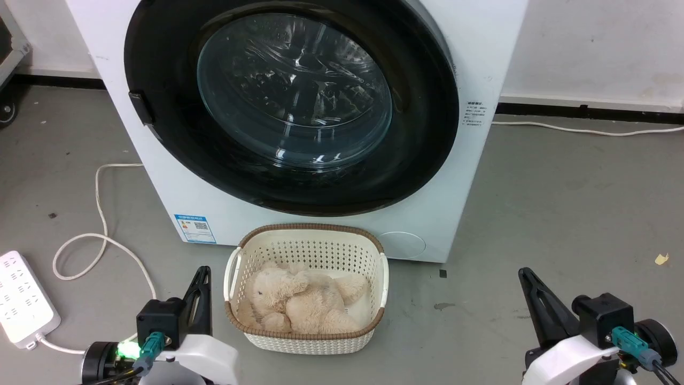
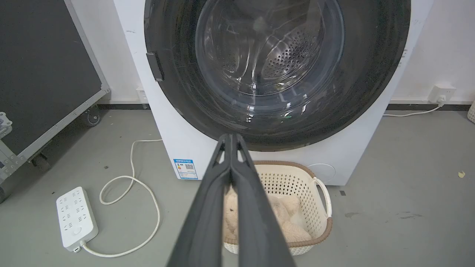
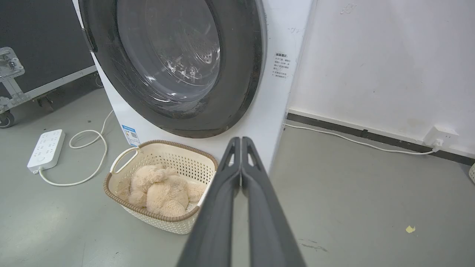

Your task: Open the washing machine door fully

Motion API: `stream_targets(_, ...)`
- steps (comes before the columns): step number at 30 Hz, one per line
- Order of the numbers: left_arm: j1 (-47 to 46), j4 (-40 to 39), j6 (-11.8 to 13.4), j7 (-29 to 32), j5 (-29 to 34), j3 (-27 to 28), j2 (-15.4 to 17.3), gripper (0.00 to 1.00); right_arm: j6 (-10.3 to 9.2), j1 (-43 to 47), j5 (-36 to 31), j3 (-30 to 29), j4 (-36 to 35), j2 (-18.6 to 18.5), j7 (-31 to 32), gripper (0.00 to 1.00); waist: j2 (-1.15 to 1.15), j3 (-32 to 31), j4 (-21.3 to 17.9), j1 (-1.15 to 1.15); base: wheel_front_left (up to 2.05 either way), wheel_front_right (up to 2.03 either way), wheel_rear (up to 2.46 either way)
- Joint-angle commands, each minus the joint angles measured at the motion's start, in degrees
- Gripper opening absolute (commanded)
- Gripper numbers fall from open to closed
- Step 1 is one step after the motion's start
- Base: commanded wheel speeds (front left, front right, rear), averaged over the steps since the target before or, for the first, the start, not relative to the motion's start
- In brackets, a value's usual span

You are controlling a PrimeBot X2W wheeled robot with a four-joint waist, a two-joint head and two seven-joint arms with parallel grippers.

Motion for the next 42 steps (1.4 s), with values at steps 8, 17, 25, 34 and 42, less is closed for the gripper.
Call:
stream_targets(8, 0.0, 0.0, 0.0, 0.0, 0.0, 0.1, 0.0, 1.0, 0.01, 0.0, 0.1, 0.0, 0.0, 0.0, 0.0, 1.0, 0.0, 0.0, 0.0, 0.0, 0.0, 0.0, 0.0)
stream_targets(17, 0.1, 0.0, 0.3, -1.0, -0.2, -0.3, 0.0, 1.0, 0.0, 0.2, 0.8, -0.1, -0.3, 0.0, -1.0, 1.0, 0.0, 0.1, 0.0, 0.0, 0.0, 0.0, 0.0)
stream_targets(25, 0.1, -0.1, 0.6, -2.0, -0.5, -0.8, 0.0, 1.0, 0.0, 0.3, 1.4, -0.4, -0.7, 0.0, -2.0, 1.0, 0.0, 0.6, 0.0, 0.0, 0.0, 0.0, 0.0)
stream_targets(34, -0.7, -0.7, 1.0, -3.0, -0.8, -1.4, 0.0, 1.0, -0.01, -0.2, 1.7, -0.5, -1.5, 0.0, -3.0, 1.0, 0.0, 2.4, 0.3, 0.0, 0.0, 0.0, 0.0)
stream_targets(42, -1.5, -1.3, 1.3, -4.0, -1.0, -2.1, 0.0, 1.0, -0.02, -1.6, 2.9, -0.8, -1.8, -0.3, -4.0, 0.0, 0.0, 4.6, 0.9, 0.0, 0.0, 0.0, 0.0)
